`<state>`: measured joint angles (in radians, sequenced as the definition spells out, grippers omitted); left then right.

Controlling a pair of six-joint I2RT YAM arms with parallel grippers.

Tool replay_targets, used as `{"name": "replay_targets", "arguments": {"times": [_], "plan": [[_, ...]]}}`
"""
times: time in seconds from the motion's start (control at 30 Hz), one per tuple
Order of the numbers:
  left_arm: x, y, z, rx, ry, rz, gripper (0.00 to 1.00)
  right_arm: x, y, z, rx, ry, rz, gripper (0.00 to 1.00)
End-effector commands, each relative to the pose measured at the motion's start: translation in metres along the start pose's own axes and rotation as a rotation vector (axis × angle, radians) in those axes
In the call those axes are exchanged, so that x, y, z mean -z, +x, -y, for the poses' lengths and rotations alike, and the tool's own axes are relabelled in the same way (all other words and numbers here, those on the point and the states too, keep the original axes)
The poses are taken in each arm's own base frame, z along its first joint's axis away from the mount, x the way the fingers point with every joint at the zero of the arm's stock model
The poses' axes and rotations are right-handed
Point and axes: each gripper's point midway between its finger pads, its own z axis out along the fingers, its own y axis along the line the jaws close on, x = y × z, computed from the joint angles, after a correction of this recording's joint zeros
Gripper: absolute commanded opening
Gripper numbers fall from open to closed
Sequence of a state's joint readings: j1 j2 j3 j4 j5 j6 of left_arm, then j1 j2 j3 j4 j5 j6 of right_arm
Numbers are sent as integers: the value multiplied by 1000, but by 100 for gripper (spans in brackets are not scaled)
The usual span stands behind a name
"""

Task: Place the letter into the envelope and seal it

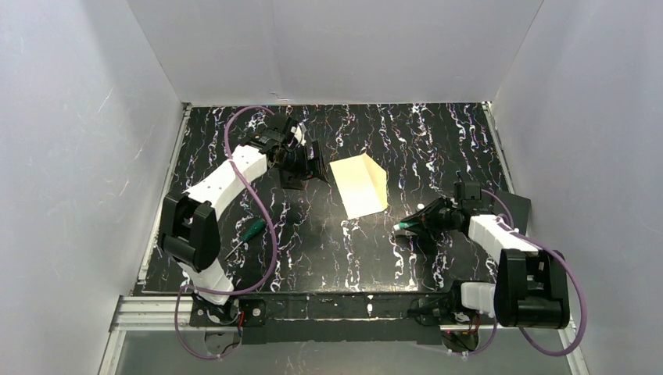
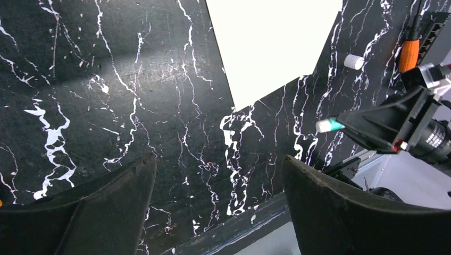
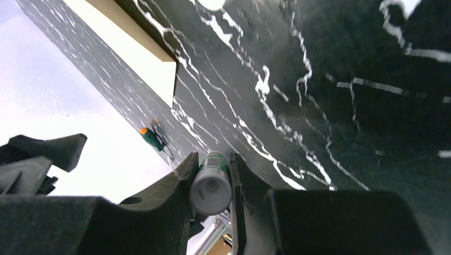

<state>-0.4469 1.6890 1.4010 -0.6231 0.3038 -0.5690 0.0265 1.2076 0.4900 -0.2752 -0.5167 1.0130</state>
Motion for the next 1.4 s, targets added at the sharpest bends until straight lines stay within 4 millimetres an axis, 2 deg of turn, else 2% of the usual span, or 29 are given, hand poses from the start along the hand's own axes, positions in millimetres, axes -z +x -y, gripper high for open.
{"name": "replay_targets", "arguments": {"times": [0.0, 0.17, 0.27, 0.4, 0.5, 0.6, 0.7, 0.77, 0.87, 0.97, 1.03, 1.17, 1.27, 1.37], "plan": [[8, 0, 11, -11, 50, -1, 86, -6, -30, -6, -6, -49, 76, 11], [-7, -3, 16, 21, 74, -26, 84, -4, -50, 24, -58, 72, 170, 21], [-30, -11, 20, 63, 92, -57, 78, -5, -58, 28, -64, 96, 199, 34], [-58, -16, 14, 120, 57, -83, 72, 2, -61, 31, -47, 164, 190, 55], [-69, -22, 13, 134, 51, -74, 71, 19, -67, 24, 11, 192, 229, 68], [-79, -27, 12, 140, 49, -66, 69, 41, -75, 6, 105, 204, 285, 70], [-91, -26, 10, 155, 40, -83, 63, 56, -87, -26, 220, 142, 330, 64], [-98, -24, 9, 170, 34, -96, 56, 54, -96, -56, 304, 45, 338, 57], [-107, -20, 8, 189, 28, -123, 49, 34, -111, -94, 375, -70, 327, 50], [-113, -17, 4, 178, -13, -149, 47, -2, -128, -112, 416, -88, 302, 41], [-116, -13, 0, 177, -44, -175, 47, -30, -127, -122, 457, -79, 259, 37], [-124, -4, -13, 188, -125, -224, 48, -82, -124, -125, 502, -18, 158, 30], [-133, -2, -30, 202, -201, -221, 48, -98, -125, -131, 505, -8, 153, 30], [-140, -2, -35, 214, -230, -227, 48, -110, -118, -136, 511, -35, 116, 29]]}}
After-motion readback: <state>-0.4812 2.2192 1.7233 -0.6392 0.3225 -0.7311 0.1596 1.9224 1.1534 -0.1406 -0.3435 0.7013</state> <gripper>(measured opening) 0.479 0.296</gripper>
